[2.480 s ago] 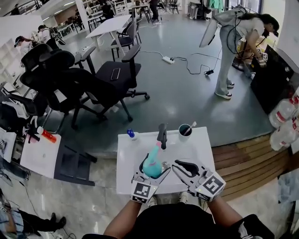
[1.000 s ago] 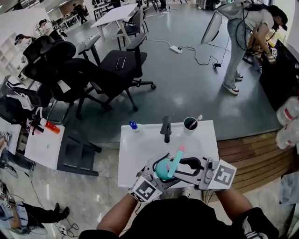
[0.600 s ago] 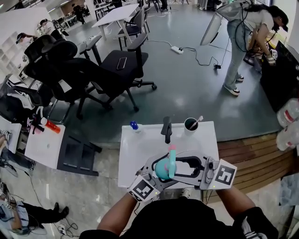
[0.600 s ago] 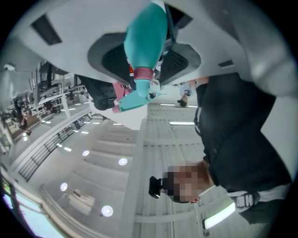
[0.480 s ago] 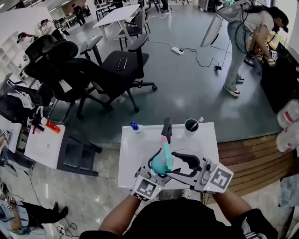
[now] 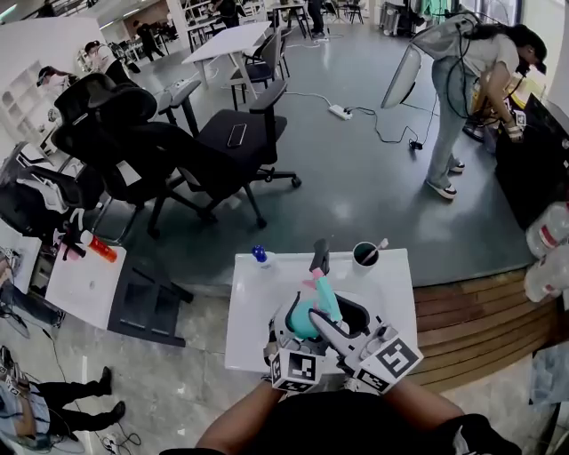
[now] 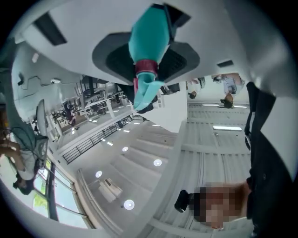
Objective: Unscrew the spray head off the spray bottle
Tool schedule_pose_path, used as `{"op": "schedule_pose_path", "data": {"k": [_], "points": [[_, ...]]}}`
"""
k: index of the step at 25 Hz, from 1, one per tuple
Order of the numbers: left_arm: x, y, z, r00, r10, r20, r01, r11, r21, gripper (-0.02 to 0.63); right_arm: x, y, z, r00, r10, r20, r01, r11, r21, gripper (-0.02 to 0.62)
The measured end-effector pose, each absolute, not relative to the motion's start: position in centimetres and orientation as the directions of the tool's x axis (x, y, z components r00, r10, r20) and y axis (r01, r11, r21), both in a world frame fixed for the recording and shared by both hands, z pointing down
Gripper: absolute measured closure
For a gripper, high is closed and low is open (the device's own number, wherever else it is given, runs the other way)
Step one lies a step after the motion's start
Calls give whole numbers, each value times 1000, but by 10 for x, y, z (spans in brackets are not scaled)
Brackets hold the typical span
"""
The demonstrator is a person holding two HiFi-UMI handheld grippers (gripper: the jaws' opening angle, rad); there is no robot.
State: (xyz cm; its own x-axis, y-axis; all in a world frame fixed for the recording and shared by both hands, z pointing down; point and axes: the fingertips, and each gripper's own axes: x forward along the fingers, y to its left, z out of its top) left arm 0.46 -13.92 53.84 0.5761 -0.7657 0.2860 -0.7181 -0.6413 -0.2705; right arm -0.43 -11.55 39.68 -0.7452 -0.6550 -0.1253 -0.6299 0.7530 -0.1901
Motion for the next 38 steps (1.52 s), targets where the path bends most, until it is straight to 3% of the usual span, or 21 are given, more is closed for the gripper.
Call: {"op": "schedule_pose_path", "data": {"k": [2,8,14,19,23,25,29,38], "points": [[6,-135,536,594,-749,295,-704,-661,-261,135,-4,-114,393,-734,-667,-126,-645,743,-176,446],[12,-120,521,675,-679,289,-630,-734,-253,135,-4,-98,377,-811,-564,-154,-553,826,-113,452],[29,-81,516,872,-421,250,-374,-902,-215,135,-10,-59,369,-952,-278,-128,-276,961,-31,453],[40,-50,513,941,-238,242,-200,-965,-172,135,-8,-36,371,-991,-71,-111,-67,997,-35,451],[37,-70,510,909,-350,226,-324,-935,-145,135,-7,-52,372,-966,-188,-178,-176,981,-82,444],[27,-91,515,851,-464,248,-444,-886,-134,135,-3,-66,379,-934,-293,-203,-277,955,-105,374],[2,-127,530,699,-641,318,-644,-757,-112,135,0,-89,402,-864,-486,-127,-465,870,-166,372],[-2,-136,553,589,-718,372,-709,-679,-189,135,-5,-112,423,-783,-621,20,-609,760,-227,390]]}}
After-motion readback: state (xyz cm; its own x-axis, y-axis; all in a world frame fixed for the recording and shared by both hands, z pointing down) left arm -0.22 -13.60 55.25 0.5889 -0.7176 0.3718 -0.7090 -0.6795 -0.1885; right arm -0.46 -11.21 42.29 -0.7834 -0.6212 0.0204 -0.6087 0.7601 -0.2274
